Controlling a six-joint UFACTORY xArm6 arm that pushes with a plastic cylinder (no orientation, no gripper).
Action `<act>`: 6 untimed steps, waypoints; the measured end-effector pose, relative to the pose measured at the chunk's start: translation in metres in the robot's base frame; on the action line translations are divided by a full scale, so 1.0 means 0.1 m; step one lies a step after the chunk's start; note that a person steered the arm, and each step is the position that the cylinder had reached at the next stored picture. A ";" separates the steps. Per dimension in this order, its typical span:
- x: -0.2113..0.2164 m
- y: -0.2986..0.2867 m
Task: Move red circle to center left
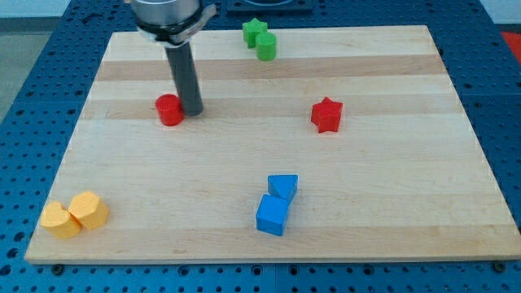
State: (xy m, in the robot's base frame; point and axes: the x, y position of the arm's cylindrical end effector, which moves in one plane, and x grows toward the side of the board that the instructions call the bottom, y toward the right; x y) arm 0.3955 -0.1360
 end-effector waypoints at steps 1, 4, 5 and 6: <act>0.11 -0.22; 0.15 -0.67; 0.15 -0.67; 0.10 -0.72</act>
